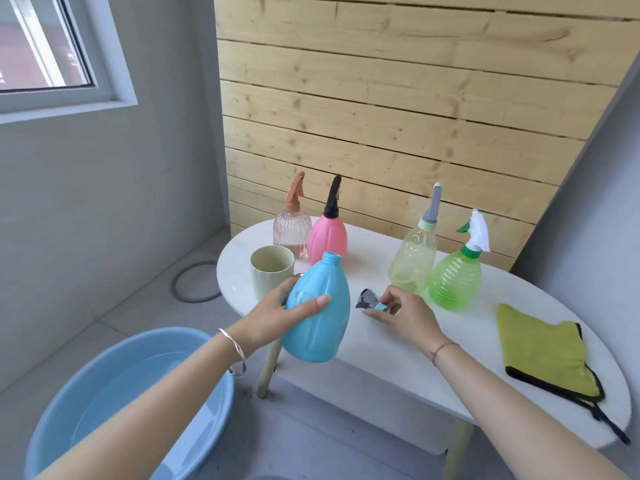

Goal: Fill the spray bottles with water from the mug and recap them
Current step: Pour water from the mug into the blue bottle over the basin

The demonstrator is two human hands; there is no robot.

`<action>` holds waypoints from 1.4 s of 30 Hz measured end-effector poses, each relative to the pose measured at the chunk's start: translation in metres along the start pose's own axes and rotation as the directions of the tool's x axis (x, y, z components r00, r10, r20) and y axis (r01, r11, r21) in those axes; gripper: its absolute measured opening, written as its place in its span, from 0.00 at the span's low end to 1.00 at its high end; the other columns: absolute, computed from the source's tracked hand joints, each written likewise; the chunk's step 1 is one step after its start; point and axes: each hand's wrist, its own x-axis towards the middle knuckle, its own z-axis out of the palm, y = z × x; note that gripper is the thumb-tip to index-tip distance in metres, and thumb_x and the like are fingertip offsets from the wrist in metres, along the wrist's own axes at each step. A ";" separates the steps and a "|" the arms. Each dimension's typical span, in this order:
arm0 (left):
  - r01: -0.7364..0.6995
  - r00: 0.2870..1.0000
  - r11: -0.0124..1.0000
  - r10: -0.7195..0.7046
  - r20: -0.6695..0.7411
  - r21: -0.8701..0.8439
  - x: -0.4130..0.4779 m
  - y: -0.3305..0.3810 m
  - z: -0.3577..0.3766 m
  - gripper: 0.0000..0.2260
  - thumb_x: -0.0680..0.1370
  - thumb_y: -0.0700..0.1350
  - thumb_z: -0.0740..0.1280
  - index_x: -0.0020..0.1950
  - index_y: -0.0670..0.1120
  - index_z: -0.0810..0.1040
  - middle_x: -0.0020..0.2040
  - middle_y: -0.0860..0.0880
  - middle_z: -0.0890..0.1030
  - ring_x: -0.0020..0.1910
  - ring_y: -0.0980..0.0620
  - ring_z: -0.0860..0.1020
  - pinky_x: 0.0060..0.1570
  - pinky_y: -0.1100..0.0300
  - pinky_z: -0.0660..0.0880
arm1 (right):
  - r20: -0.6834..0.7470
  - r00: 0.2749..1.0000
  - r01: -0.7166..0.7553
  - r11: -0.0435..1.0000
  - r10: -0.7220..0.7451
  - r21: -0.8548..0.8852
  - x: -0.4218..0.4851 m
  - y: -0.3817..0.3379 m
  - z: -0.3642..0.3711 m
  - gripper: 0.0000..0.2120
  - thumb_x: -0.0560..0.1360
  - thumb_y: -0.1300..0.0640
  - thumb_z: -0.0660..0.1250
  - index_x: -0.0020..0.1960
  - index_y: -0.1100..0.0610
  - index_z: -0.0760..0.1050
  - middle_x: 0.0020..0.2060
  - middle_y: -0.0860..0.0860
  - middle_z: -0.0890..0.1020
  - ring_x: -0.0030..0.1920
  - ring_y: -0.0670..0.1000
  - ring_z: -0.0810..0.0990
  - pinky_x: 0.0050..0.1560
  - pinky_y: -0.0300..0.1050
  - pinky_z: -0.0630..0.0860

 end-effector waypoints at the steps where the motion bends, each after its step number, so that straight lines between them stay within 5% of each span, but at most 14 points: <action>1: -0.001 1.000 1.000 0.001 -0.008 -0.001 -0.002 -0.003 -0.001 0.32 0.63 0.66 0.71 0.65 0.59 0.72 0.57 0.56 0.82 0.53 0.59 0.81 0.49 0.64 0.78 | 0.014 1.000 -0.004 1.000 0.004 -0.018 0.001 0.003 0.005 0.19 0.64 0.39 0.75 0.39 0.52 0.72 0.35 0.48 0.79 0.34 0.47 0.72 0.37 0.45 0.67; 7: 0.020 0.999 1.000 -0.019 -0.044 0.006 -0.009 -0.012 -0.011 0.33 0.61 0.66 0.72 0.64 0.56 0.73 0.56 0.55 0.82 0.53 0.59 0.82 0.49 0.63 0.79 | 0.043 0.999 -0.001 0.998 0.004 -0.065 0.002 0.005 0.011 0.22 0.64 0.40 0.76 0.42 0.55 0.72 0.31 0.45 0.72 0.31 0.46 0.66 0.33 0.42 0.61; 11: 0.025 0.996 1.000 -0.025 -0.090 0.008 -0.017 -0.016 -0.021 0.33 0.61 0.66 0.72 0.63 0.57 0.73 0.55 0.56 0.82 0.52 0.60 0.81 0.46 0.67 0.77 | -0.064 0.991 0.109 0.991 -0.114 -0.081 0.007 -0.006 0.012 0.18 0.67 0.47 0.76 0.48 0.54 0.73 0.45 0.46 0.76 0.45 0.47 0.73 0.44 0.42 0.68; 16: 0.058 0.985 0.998 -0.059 -0.160 -0.016 -0.028 -0.028 -0.038 0.34 0.59 0.64 0.75 0.62 0.56 0.73 0.54 0.54 0.82 0.52 0.57 0.82 0.49 0.62 0.78 | 0.011 0.999 0.031 0.951 -0.036 0.307 0.014 -0.047 0.040 0.08 0.75 0.50 0.69 0.52 0.51 0.75 0.49 0.47 0.77 0.47 0.52 0.77 0.41 0.49 0.80; 20: 0.071 0.977 0.996 -0.081 -0.196 -0.054 -0.040 -0.035 -0.055 0.35 0.59 0.60 0.77 0.64 0.53 0.72 0.54 0.53 0.83 0.52 0.56 0.82 0.49 0.61 0.78 | 0.028 0.996 0.070 0.915 -0.088 0.397 0.022 -0.076 0.074 0.11 0.79 0.52 0.62 0.57 0.57 0.76 0.51 0.48 0.79 0.50 0.46 0.75 0.44 0.24 0.68; 29: 0.168 0.920 0.984 -0.176 -0.350 -0.054 -0.082 -0.072 -0.114 0.36 0.58 0.59 0.78 0.63 0.54 0.72 0.55 0.53 0.82 0.52 0.56 0.82 0.50 0.61 0.78 | -0.079 0.997 0.039 0.784 0.013 0.619 0.026 -0.100 0.130 0.14 0.83 0.54 0.55 0.39 0.54 0.69 0.35 0.47 0.74 0.38 0.47 0.70 0.43 0.39 0.66; 32: 0.213 0.893 0.975 -0.217 -0.395 -0.055 -0.102 -0.092 -0.140 0.35 0.58 0.59 0.78 0.62 0.54 0.72 0.54 0.52 0.82 0.51 0.56 0.82 0.48 0.62 0.77 | -0.069 0.997 0.072 0.749 -0.035 0.658 0.024 -0.123 0.146 0.15 0.83 0.54 0.55 0.37 0.52 0.68 0.34 0.46 0.73 0.36 0.42 0.69 0.44 0.37 0.65; 37: 0.265 0.847 0.960 -0.275 -0.454 -0.088 -0.132 -0.131 -0.182 0.26 0.68 0.49 0.79 0.62 0.54 0.72 0.50 0.57 0.82 0.45 0.62 0.82 0.40 0.69 0.75 | 0.060 0.992 0.033 0.686 -0.111 0.727 0.019 -0.174 0.192 0.15 0.83 0.52 0.55 0.38 0.52 0.69 0.30 0.42 0.71 0.33 0.40 0.69 0.42 0.32 0.67; 42: 0.308 0.783 0.940 -0.336 -0.523 -0.143 -0.148 -0.176 -0.219 0.32 0.60 0.59 0.79 0.60 0.56 0.72 0.51 0.56 0.82 0.48 0.59 0.82 0.47 0.62 0.77 | 0.211 0.962 -0.029 0.706 -0.172 0.708 0.018 -0.207 0.254 0.16 0.82 0.52 0.57 0.36 0.54 0.66 0.29 0.45 0.66 0.33 0.45 0.66 0.36 0.34 0.66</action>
